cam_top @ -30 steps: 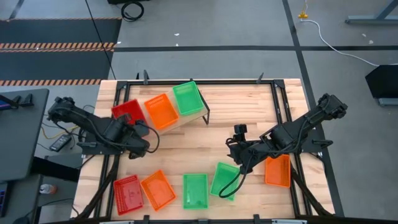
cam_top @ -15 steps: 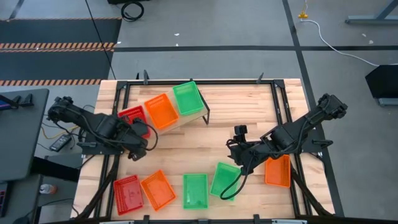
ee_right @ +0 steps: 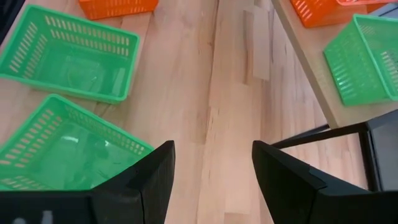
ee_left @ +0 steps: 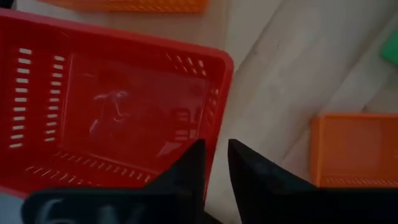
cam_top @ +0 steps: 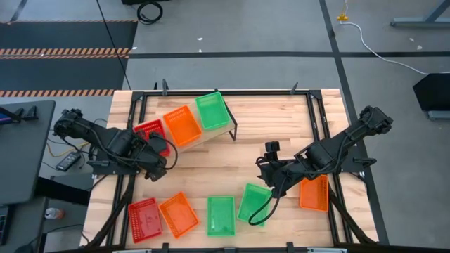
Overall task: Stack baskets on shelf by color
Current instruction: Stack the top red bin on the red bin on the shelf, then stack the left orange bin on the orange bin on the shelf
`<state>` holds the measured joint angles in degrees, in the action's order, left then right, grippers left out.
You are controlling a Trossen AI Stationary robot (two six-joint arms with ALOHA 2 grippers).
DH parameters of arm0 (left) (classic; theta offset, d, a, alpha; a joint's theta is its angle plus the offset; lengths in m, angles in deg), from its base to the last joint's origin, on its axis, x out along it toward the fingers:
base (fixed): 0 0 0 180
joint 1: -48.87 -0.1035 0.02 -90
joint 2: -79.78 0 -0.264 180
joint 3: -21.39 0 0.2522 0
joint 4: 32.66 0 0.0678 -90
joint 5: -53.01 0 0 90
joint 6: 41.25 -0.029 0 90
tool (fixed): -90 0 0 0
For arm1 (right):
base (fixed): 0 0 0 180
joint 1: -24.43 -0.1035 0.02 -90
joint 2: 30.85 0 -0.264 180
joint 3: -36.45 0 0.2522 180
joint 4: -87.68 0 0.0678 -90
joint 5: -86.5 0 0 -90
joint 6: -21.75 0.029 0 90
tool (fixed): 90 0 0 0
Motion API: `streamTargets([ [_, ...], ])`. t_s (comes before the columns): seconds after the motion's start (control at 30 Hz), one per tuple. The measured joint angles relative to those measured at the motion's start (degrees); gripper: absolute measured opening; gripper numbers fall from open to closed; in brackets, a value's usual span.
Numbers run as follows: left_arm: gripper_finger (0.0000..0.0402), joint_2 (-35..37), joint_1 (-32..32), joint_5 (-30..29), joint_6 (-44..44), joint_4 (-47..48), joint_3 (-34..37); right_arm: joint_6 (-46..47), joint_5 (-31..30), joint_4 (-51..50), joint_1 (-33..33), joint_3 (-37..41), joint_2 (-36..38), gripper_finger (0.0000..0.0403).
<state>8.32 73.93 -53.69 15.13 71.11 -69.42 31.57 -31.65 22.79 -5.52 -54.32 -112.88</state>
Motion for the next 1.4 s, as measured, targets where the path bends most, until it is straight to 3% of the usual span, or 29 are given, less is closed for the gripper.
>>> streamTargets([
  [0.33, 0.0040, 0.35, 3.23, -1.59, 3.26, -2.87, -7.21, 4.15, 1.72, 4.59, 1.02, 3.63, -0.39, 0.0220],
  [0.53, 0.0031, -0.01, 8.79, -4.30, 2.64, -14.44, -8.44, 0.33, 3.70, 14.26, 1.59, 11.36, -0.45, 0.0220],
  [0.8, 0.0029, -4.96, 18.15, -4.12, 10.65, -9.54, -8.41, -6.07, 5.59, 32.22, 0.80, 15.54, -0.51, 0.0220],
  [1.0, 0.0029, -7.84, 25.54, -10.30, 17.66, -11.40, -8.41, -10.06, 6.55, 34.49, 0.35, 12.28, -5.61, 0.0220],
  [1.1, 0.0029, -10.63, 27.64, -10.69, 22.38, -12.61, -8.41, -11.54, 7.20, 34.60, 0.51, 10.05, -8.96, 0.0220],
  [1.27, 0.0027, -17.17, 29.82, -9.32, 27.87, -13.68, -8.39, -13.30, 9.50, 34.91, 0.76, 5.20, -15.29, 0.0220],
  [1.4, 0.0027, -22.35, 29.93, -3.37, 28.05, -18.48, -8.41, -14.10, 11.63, 34.34, 0.72, 1.41, -19.38, 0.0220],
])
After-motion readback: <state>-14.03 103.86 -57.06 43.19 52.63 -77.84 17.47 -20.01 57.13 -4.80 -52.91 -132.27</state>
